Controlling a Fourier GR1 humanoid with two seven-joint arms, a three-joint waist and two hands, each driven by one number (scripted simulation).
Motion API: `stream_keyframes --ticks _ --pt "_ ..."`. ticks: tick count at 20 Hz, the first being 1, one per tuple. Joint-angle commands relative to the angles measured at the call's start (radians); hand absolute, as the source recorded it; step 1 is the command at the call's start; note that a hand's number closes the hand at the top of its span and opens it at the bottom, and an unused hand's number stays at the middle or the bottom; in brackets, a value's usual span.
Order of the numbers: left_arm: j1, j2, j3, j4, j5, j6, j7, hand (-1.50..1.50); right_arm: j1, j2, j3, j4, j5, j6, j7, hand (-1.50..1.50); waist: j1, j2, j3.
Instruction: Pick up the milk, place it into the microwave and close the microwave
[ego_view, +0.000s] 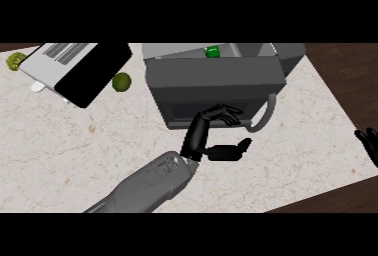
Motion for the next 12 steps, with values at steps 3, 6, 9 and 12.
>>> stream_keyframes --ticks 3,6,9,12 --pt "-0.07 -0.001 0.032 0.054 0.078 0.071 0.029 -1.5 -0.092 -0.117 -0.122 -0.067 0.134 -0.078 -0.018 1.5 -0.042 0.004 -0.003" --pt "-0.098 -0.001 0.071 0.042 0.136 0.092 0.01 -1.5 -0.13 -0.143 -0.136 -0.068 0.163 -0.097 -0.009 1.5 -0.033 0.016 -0.003" --pt "-0.107 -0.001 0.082 0.047 0.169 0.116 -0.016 -1.5 -0.146 -0.153 -0.147 -0.075 0.18 -0.112 -0.01 1.5 -0.048 0.021 -0.003" --pt "-0.114 -0.001 0.087 0.047 0.2 0.124 -0.034 -1.5 -0.164 -0.164 -0.154 -0.054 0.194 -0.118 -0.013 1.5 -0.044 0.032 0.0"
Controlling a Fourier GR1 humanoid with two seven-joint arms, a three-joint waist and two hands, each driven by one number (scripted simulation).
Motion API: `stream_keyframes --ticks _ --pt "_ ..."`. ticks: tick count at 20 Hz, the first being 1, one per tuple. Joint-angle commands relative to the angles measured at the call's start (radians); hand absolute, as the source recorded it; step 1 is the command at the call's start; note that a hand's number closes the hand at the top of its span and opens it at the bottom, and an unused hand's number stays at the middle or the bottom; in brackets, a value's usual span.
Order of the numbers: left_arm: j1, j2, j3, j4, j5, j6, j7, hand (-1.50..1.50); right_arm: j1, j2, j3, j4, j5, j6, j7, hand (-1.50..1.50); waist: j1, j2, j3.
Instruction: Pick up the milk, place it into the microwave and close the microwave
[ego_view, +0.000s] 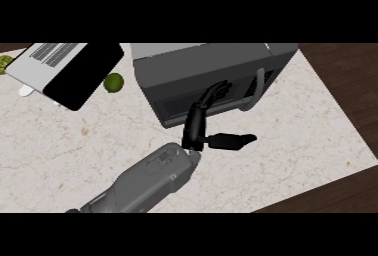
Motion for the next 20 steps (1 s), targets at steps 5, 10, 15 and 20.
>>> stream_keyframes --ticks 5,10,15,20 --pt "-0.077 0.0 0.056 0.053 0.085 0.03 -0.035 -1.5 -0.06 -0.037 -0.015 0.013 0.042 -0.023 0.008 1.5 -0.002 0.019 0.001" --pt "-0.081 0.0 0.039 0.072 0.112 0.032 -0.06 -1.5 -0.098 -0.049 -0.015 0.027 0.041 -0.026 0.016 1.5 -0.002 0.026 0.003" --pt "-0.093 0.0 0.036 0.084 0.139 0.023 -0.091 -1.5 -0.136 -0.064 -0.02 0.042 0.044 -0.033 0.03 1.5 0.0 0.029 0.001" --pt "-0.095 0.0 0.021 0.07 0.156 0.018 -0.114 -1.5 -0.127 0.087 0.06 0.129 -0.148 0.019 0.053 -1.5 0.023 0.039 0.012"
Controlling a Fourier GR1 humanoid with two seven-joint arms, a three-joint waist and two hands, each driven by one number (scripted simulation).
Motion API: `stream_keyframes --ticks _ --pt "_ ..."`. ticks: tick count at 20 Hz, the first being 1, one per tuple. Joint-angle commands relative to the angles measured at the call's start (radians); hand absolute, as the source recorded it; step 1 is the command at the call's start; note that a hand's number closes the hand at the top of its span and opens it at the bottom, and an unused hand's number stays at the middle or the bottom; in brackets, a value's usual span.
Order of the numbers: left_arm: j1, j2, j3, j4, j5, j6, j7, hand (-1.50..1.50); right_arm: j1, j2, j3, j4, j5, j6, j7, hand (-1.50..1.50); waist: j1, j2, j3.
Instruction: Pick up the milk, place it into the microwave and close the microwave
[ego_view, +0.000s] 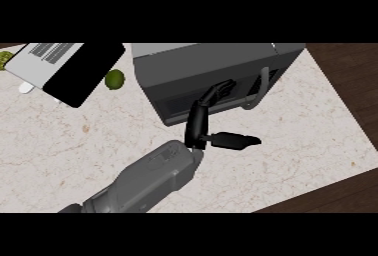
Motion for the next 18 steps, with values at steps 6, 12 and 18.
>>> stream_keyframes --ticks 6,12,18 --pt "-0.059 0.001 0.055 0.08 0.062 0.012 -0.022 -1.5 -0.024 0.066 0.038 0.113 -0.198 0.082 0.055 -1.5 -0.009 0.014 -0.001" --pt "-0.072 0.001 0.05 0.086 0.086 0.005 -0.042 -1.5 -0.055 0.039 0.026 0.173 -0.267 0.127 0.084 -1.5 -0.018 0.012 0.0" --pt "-0.078 0.001 0.041 0.092 0.106 0.009 -0.064 -1.5 -0.1 0.001 0.005 0.227 -0.322 0.162 0.107 -1.5 -0.022 0.01 0.0"
